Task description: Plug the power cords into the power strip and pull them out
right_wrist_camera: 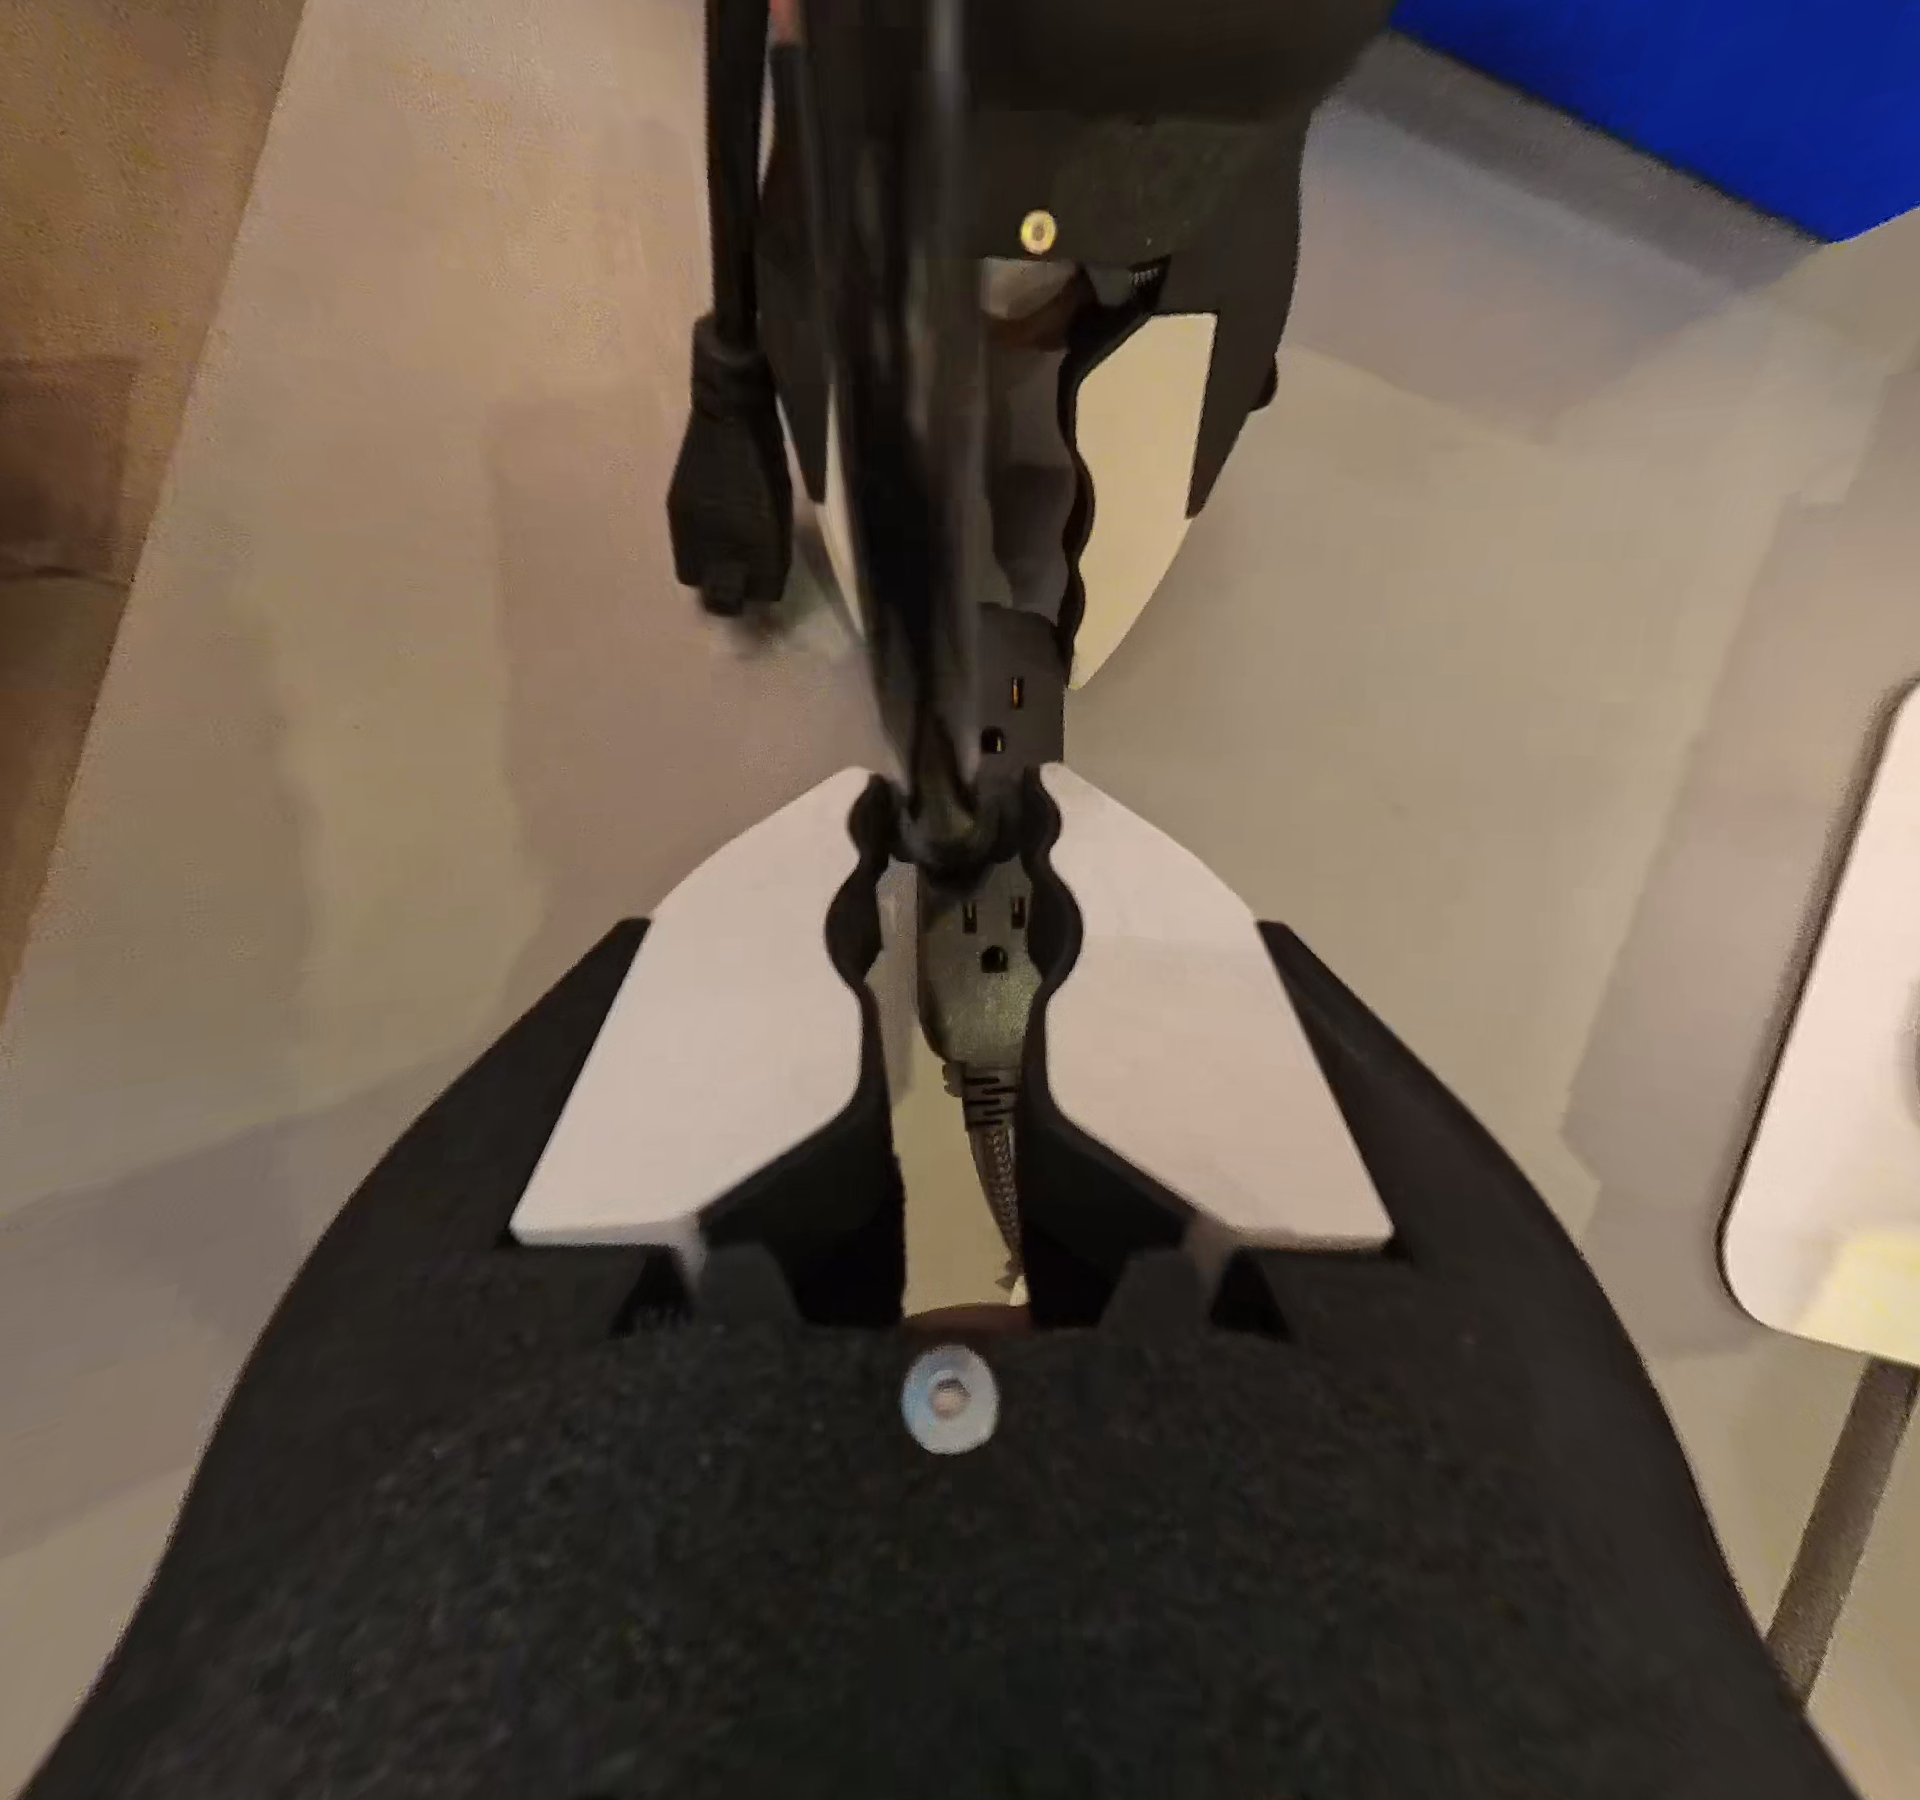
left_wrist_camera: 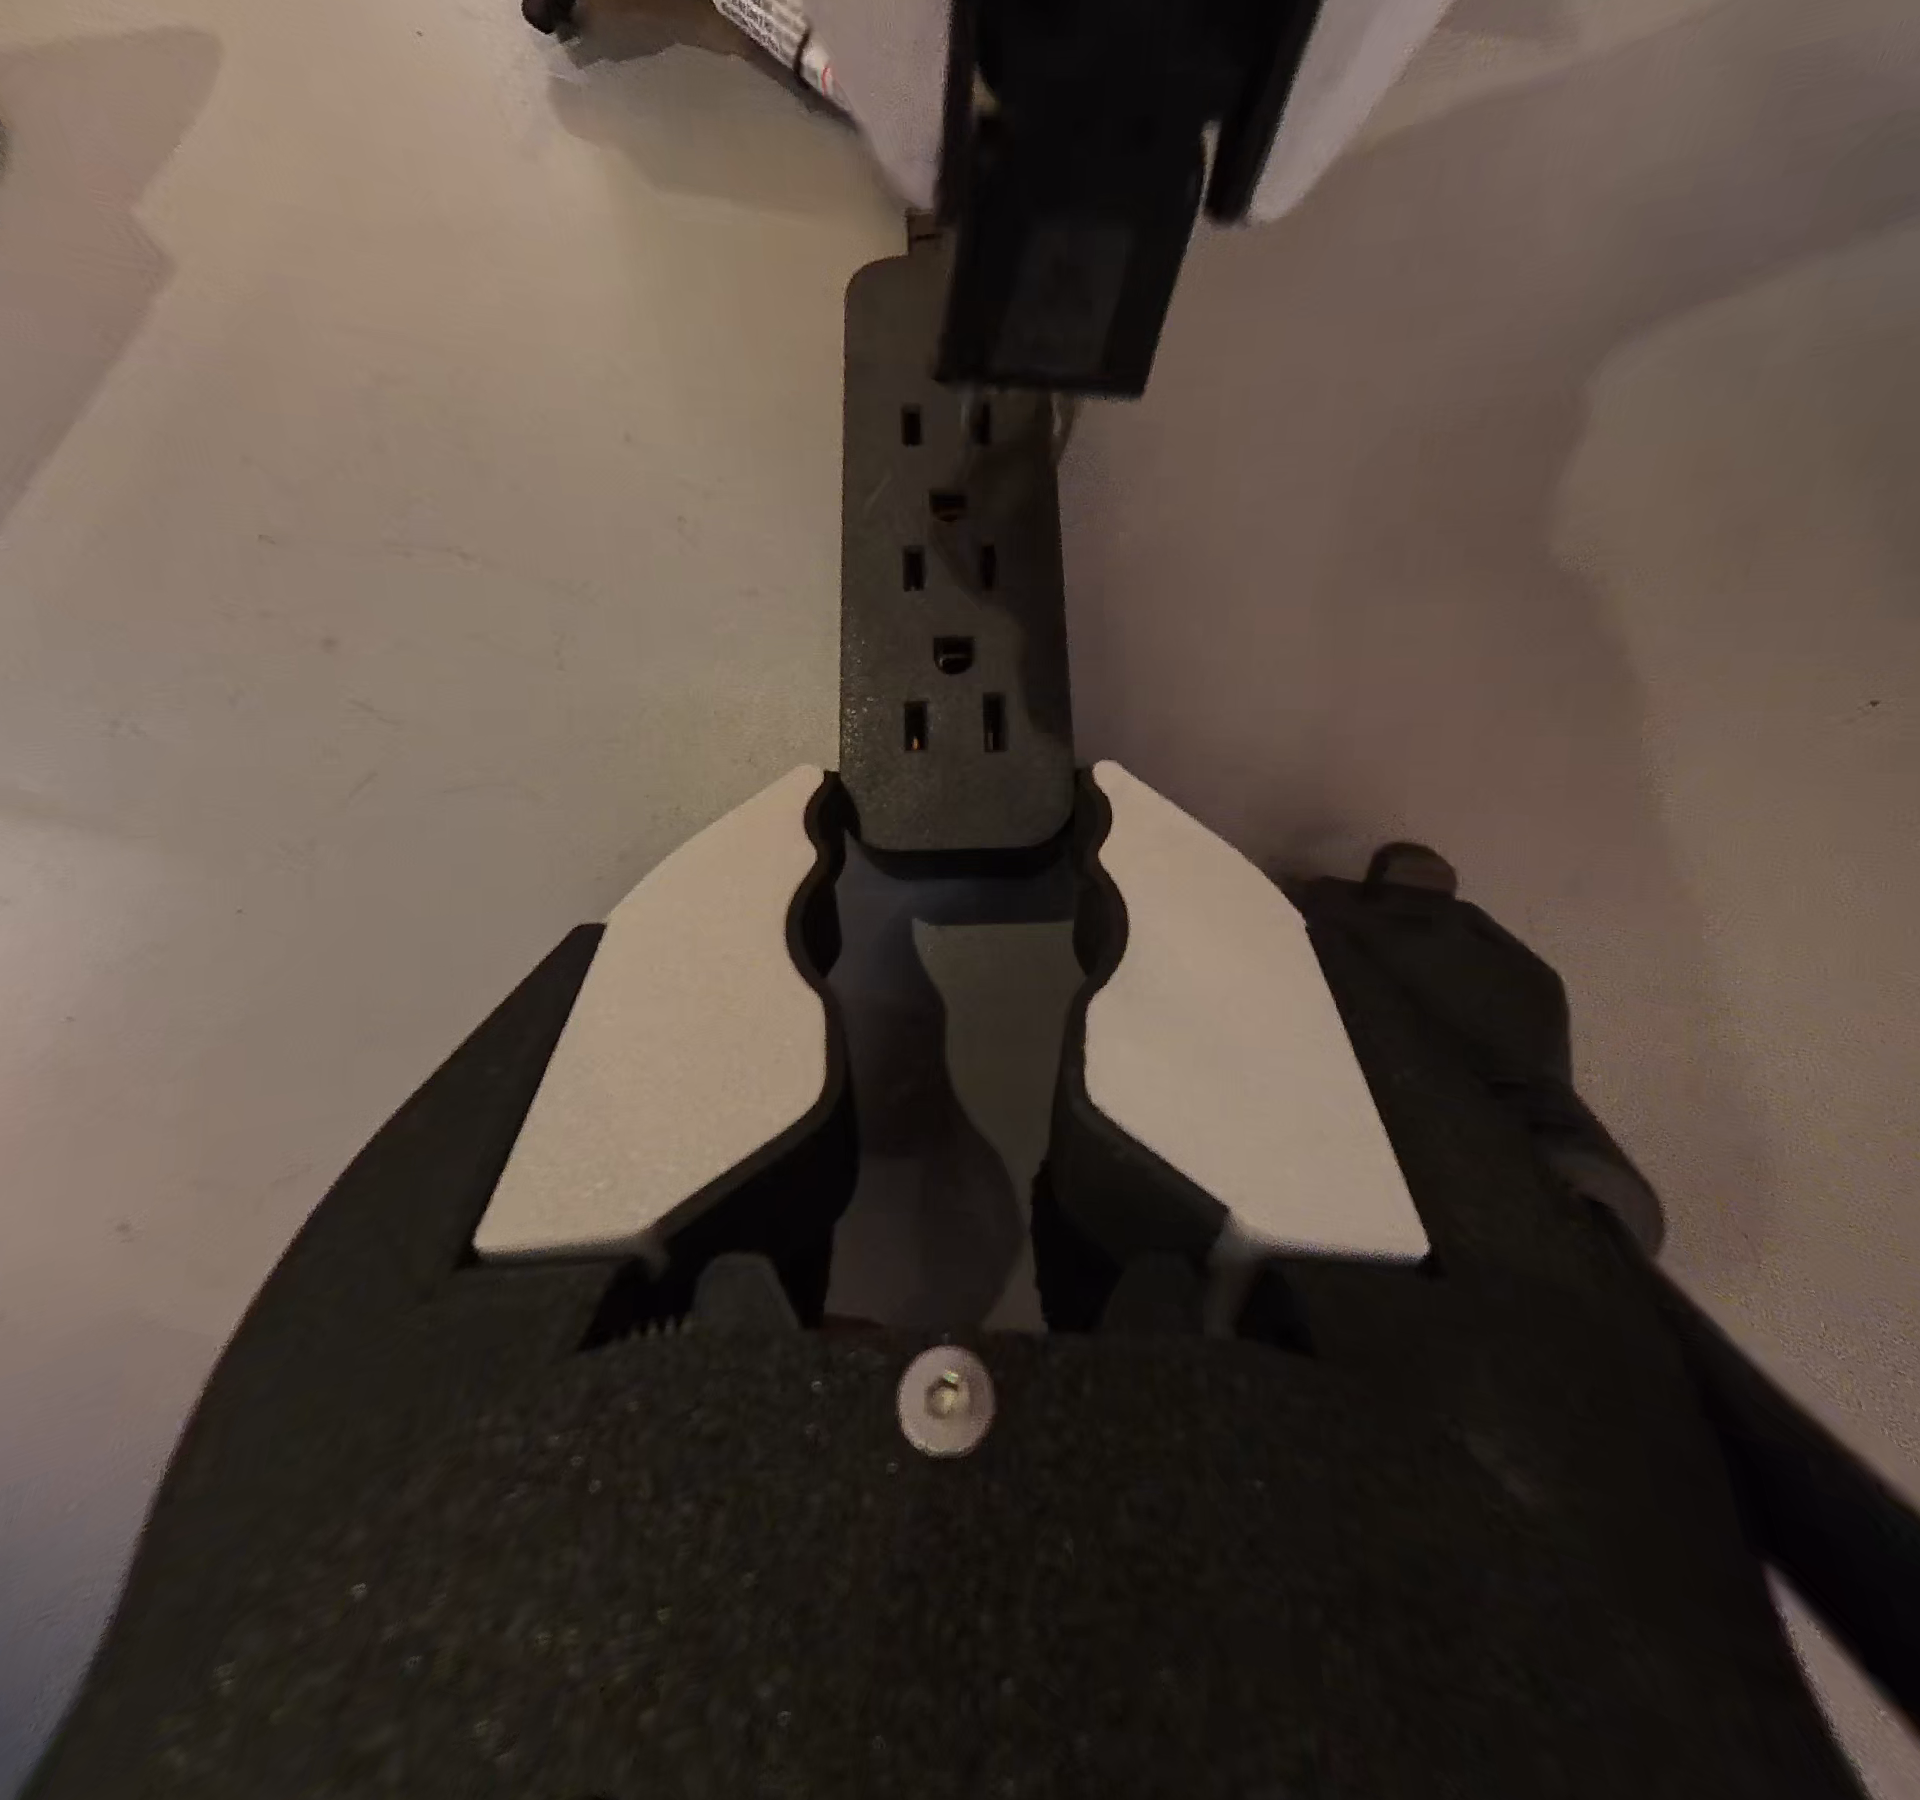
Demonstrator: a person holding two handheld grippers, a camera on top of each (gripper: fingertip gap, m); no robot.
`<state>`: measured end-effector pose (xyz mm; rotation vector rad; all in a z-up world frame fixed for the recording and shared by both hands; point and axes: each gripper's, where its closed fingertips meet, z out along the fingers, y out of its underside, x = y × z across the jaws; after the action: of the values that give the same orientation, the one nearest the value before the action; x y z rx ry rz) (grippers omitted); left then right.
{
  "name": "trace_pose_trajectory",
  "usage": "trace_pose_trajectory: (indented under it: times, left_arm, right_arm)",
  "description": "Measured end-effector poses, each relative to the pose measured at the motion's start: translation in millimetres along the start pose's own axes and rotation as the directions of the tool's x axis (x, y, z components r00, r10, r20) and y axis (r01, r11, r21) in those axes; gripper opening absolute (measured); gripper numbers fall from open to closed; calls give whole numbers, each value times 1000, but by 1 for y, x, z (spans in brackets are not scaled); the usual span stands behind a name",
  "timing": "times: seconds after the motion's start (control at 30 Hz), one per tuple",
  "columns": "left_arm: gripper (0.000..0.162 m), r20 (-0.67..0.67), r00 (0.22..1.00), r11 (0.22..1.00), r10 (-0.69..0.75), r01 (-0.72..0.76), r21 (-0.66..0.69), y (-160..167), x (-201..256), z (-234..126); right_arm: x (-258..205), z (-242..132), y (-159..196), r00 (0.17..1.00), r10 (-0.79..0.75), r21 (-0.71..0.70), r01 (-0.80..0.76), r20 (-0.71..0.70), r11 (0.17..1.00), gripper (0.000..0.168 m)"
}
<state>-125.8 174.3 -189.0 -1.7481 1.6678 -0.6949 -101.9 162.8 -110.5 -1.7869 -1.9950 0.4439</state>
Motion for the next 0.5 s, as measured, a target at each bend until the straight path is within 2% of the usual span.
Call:
trace_pose_trajectory:
  times: [0.1,0.23,0.3,0.4,0.5]
  left_arm:
    - [42,-3,1000,1000,-3,3,0,0,0,0]
    - [42,-11,1000,1000,-11,11,0,0,0,-1]
    - [42,-18,1000,1000,-21,21,1,0,-1,-1]
    - [42,-22,999,1000,-24,24,1,0,0,-1]
    - [42,-23,1000,1000,-13,13,-1,0,1,-1]
  right_arm:
    - [-2,4,0,997,-39,-79,44,65,996,24]
    - [-14,-9,-7,994,-63,-60,69,93,996,24]
    - [-26,-16,-17,991,-118,-17,119,55,993,24]
    - [-33,-21,-23,968,-244,-63,241,-61,969,24]
    - [-27,-11,-27,974,-197,9,199,-109,980,24]
